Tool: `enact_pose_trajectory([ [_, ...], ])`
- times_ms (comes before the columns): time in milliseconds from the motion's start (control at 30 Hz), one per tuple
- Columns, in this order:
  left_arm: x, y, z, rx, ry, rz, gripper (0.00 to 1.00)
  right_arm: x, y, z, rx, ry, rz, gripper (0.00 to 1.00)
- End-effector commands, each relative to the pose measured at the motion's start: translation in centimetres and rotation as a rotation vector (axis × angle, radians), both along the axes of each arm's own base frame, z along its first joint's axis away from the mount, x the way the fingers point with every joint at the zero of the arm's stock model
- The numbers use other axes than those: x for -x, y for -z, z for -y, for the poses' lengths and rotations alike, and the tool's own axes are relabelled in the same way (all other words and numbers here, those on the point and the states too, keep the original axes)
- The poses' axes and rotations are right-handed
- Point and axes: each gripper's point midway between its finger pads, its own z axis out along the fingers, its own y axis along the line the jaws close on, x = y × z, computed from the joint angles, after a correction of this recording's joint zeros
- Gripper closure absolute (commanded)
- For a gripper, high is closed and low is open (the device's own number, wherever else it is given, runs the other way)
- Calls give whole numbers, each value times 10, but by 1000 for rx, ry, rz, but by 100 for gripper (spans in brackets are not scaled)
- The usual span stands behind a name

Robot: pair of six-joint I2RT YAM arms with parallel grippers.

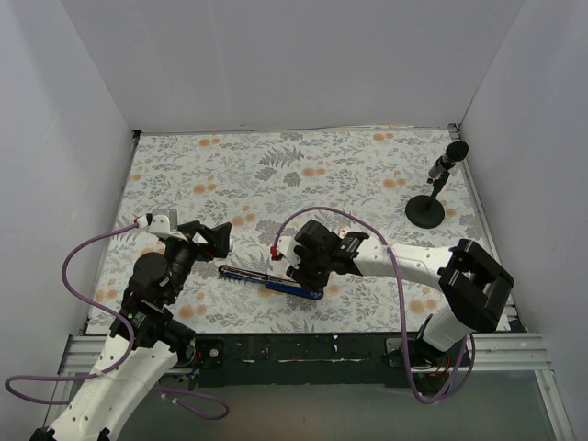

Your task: Load the staples into the stapler

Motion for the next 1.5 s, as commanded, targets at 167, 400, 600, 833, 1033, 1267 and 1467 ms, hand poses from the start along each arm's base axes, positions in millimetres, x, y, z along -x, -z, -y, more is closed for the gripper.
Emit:
enact_pose_trajectory([
  [167,-3,4,1,-10,3,-9,9,-8,-45,-16,-155,1,93,46],
  [400,-10,26,12,-21,29,-115,6,-3,-51,-9,-308,-15,192,31],
  [600,-18,55,23,-36,41,-265,2,5,-33,1,-428,4,233,25],
  [833,-22,87,6,-14,-107,-426,2,-4,-16,16,-468,65,319,26],
  [1033,-17,111,-16,41,-278,-539,2,-8,-20,16,-522,57,345,30],
  [1267,-10,135,-23,110,-399,-667,2,-8,-18,10,-534,1,325,44],
  [1467,-9,145,-14,136,-394,-744,2,-3,-15,8,-537,-41,299,51],
])
